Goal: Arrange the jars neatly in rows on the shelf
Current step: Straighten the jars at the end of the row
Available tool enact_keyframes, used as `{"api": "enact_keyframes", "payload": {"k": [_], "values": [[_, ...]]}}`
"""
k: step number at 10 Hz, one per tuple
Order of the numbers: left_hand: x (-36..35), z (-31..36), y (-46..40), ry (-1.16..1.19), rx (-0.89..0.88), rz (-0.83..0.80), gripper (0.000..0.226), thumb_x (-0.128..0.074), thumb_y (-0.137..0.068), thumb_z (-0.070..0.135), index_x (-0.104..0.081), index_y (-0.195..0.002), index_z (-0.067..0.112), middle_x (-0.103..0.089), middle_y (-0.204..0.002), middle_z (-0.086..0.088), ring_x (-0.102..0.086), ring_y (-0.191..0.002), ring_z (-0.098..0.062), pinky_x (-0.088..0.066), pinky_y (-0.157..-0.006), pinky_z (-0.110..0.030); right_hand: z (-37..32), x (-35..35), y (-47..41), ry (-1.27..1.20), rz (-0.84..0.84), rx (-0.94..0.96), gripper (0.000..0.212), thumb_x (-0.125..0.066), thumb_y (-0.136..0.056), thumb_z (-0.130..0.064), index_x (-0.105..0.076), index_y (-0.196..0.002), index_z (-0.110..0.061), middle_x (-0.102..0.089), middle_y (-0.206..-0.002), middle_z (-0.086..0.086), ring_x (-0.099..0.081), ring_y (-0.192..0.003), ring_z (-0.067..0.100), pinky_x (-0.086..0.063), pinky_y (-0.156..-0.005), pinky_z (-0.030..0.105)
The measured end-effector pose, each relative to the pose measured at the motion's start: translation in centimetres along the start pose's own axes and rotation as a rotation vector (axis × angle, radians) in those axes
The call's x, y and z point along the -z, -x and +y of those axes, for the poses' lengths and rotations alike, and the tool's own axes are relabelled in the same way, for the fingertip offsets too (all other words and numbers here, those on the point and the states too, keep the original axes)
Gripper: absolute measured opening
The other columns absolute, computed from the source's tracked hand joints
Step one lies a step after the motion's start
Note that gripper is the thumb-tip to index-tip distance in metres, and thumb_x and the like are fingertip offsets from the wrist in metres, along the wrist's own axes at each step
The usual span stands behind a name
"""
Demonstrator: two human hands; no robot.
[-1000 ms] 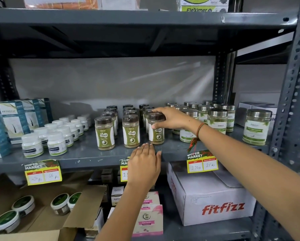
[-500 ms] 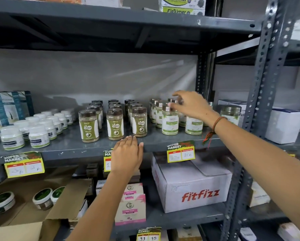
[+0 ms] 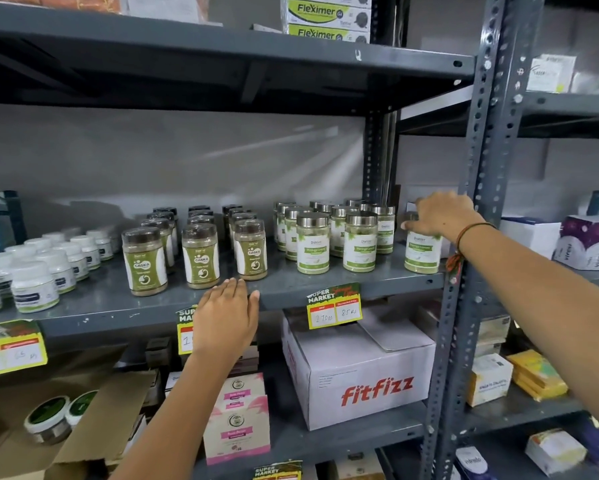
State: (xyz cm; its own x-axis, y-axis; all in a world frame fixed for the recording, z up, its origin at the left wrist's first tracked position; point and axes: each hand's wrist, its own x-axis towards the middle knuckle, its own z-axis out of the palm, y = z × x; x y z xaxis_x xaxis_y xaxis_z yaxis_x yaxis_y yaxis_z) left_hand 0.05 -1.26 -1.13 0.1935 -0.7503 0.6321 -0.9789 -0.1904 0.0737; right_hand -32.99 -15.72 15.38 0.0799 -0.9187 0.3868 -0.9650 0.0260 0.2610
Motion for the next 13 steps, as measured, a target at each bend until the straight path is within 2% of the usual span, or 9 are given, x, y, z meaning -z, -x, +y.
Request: {"api": "enact_keyframes", "payload": {"k": [1,2,4,6,8,10,11,12,13], "values": [[-0.1,0.0,0.0,0.008,-0.007,0.012,0.058,-0.027,-0.095,0.043,-0.062,-0.119,0.005,-0.065,-0.12,-0.014,-0.057,-0.115,-0.028,-0.042,-0.1,-0.042,-0.1,-0.7,-0.2,0.002,0.012,-0.01,0.062,-0.046,-0.089,-0.064,-0.06,-0.127,-0.018,-0.062,-0.121,0.01,-0.058,-0.113,0.033,-0.045,-0.075,0.039],[-0.1,0.0,0.2,0.008,-0.011,0.022,0.057,-0.028,-0.094,0.043,-0.063,-0.117,0.004,-0.066,-0.117,-0.014,-0.059,-0.112,-0.028,-0.043,-0.099,-0.042,-0.3,-1.5,-0.4,-0.076,0.053,-0.006,0.056,-0.048,-0.091,-0.057,-0.062,-0.124,-0.014,-0.064,-0.119,0.013,-0.059,-0.111,0.036,-0.05,-0.083,0.043],[0.0,0.1,0.1,0.015,-0.004,0.024,0.056,-0.029,-0.094,0.043,-0.064,-0.116,0.005,-0.067,-0.117,-0.014,-0.059,-0.112,-0.028,-0.043,-0.099,-0.042,-1.0,-2.1,-1.1,-0.261,0.058,0.041,0.053,-0.053,-0.088,-0.054,-0.058,-0.126,-0.017,-0.064,-0.117,0.017,-0.061,-0.107,0.04,-0.051,-0.082,0.043],[0.0,0.1,0.2,0.009,-0.006,0.028,0.056,-0.03,-0.094,0.043,-0.064,-0.118,0.006,-0.066,-0.118,-0.013,-0.059,-0.113,-0.026,-0.042,-0.099,-0.041,-0.2,-2.1,-2.4,-0.51,-0.065,0.09,0.062,-0.064,-0.081,-0.05,-0.052,-0.137,-0.026,-0.063,-0.127,0.012,-0.06,-0.112,0.034,-0.05,-0.093,0.041],[0.0,0.1,0.1,0.004,-0.005,0.031,0.056,-0.028,-0.094,0.044,-0.063,-0.119,0.007,-0.065,-0.12,-0.012,-0.058,-0.114,-0.026,-0.042,-0.1,-0.041,0.2,-2.4,-3.0,-0.648,-0.094,0.155,0.056,-0.07,-0.085,-0.035,-0.053,-0.136,-0.023,-0.057,-0.138,0.005,-0.054,-0.124,0.027,-0.043,-0.103,0.037],[0.2,0.1,0.2,-0.001,0.0,0.029,0.057,-0.027,-0.095,0.045,-0.062,-0.12,0.008,-0.065,-0.121,-0.011,-0.057,-0.115,-0.024,-0.041,-0.1,-0.04,0.7,-2.8,-3.5,-0.681,-0.11,0.183,0.055,-0.071,-0.085,-0.033,-0.053,-0.136,-0.025,-0.057,-0.139,0.006,-0.053,-0.124,0.026,-0.041,-0.104,0.036],[0.2,0.1,0.1,0.0,-0.001,0.031,0.057,-0.027,-0.095,0.045,-0.062,-0.12,0.008,-0.064,-0.122,-0.011,-0.057,-0.116,-0.024,-0.04,-0.101,-0.04,0.9,-2.9,-3.6,-0.693,-0.135,0.186,0.062,-0.071,-0.085,-0.034,-0.048,-0.142,-0.025,-0.052,-0.144,0.007,-0.05,-0.129,0.027,-0.039,-0.106,0.036],[0.1,0.1,0.0,-0.003,-0.002,0.032,0.056,-0.028,-0.095,0.044,-0.062,-0.12,0.008,-0.064,-0.122,-0.011,-0.057,-0.116,-0.024,-0.04,-0.101,-0.04,0.5,-2.6,-3.5,-0.743,-0.069,0.185,0.076,-0.069,-0.085,-0.042,-0.034,-0.151,-0.024,-0.042,-0.152,0.011,-0.043,-0.136,0.032,-0.037,-0.109,0.04],[0.1,0.1,0.1,-0.004,-0.006,0.029,0.056,-0.028,-0.095,0.044,-0.062,-0.121,0.009,-0.064,-0.122,-0.01,-0.057,-0.116,-0.023,-0.04,-0.101,-0.04,-1.1,-1.7,-2.9,-0.736,0.161,0.26,0.077,-0.061,-0.086,-0.055,-0.036,-0.15,-0.018,-0.046,-0.148,0.015,-0.045,-0.134,0.033,-0.038,-0.106,0.042]]}}
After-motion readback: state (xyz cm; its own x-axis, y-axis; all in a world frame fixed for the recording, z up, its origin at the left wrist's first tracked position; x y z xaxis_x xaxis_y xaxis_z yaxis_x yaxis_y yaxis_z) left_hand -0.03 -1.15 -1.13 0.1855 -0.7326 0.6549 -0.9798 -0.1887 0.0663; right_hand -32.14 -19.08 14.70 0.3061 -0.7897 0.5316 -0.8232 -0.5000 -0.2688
